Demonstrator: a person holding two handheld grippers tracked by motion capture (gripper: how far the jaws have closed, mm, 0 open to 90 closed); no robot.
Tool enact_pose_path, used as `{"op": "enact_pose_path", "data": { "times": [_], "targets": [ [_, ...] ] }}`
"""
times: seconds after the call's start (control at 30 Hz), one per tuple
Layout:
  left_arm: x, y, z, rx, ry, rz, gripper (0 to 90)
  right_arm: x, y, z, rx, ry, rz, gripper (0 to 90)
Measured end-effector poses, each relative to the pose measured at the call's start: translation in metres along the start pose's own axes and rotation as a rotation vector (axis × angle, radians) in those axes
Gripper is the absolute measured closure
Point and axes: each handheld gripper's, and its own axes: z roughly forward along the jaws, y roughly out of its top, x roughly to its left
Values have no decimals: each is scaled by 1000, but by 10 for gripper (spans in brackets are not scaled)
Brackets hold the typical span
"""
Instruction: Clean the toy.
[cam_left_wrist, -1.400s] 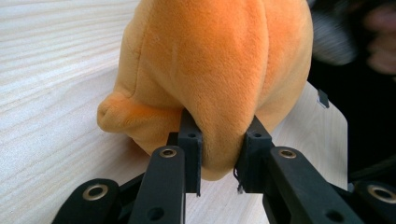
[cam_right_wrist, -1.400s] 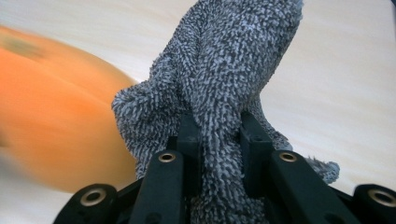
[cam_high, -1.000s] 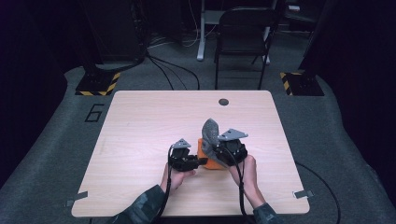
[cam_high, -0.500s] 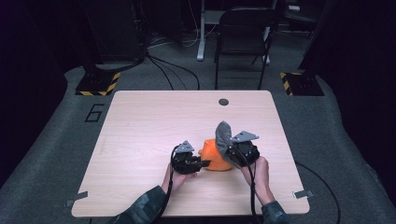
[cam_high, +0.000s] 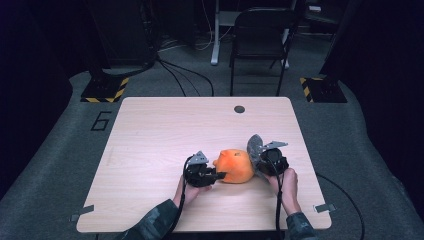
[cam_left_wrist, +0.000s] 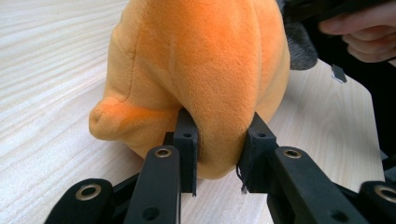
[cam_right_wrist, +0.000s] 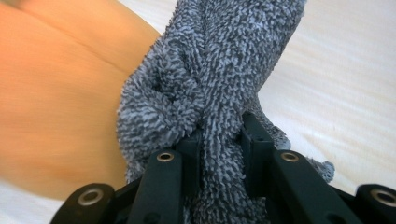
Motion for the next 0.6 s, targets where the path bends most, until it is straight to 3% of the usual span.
{"op": "enact_pose_path", "data": {
  "times": [0.17,0.27,0.4,0.47,0.53,0.6],
  "targets": [
    [3,0,-1,-12,0,-22,720,-11,-13,24,119,-22,19,729],
    [2,0,-1,-11,1,-20,720,-14,-14,27,118,-12,38,730],
    [2,0,-2,-11,4,-21,719,-17,-4,3,32,-20,43,730],
    [2,0,-2,-11,6,-22,718,-14,3,-15,-25,-2,65,729],
    [2,1,-2,-12,9,-23,718,-6,11,-35,-101,27,57,728],
    [1,1,-1,-11,14,-15,718,9,20,-51,-161,55,13,728]
  ]
}}
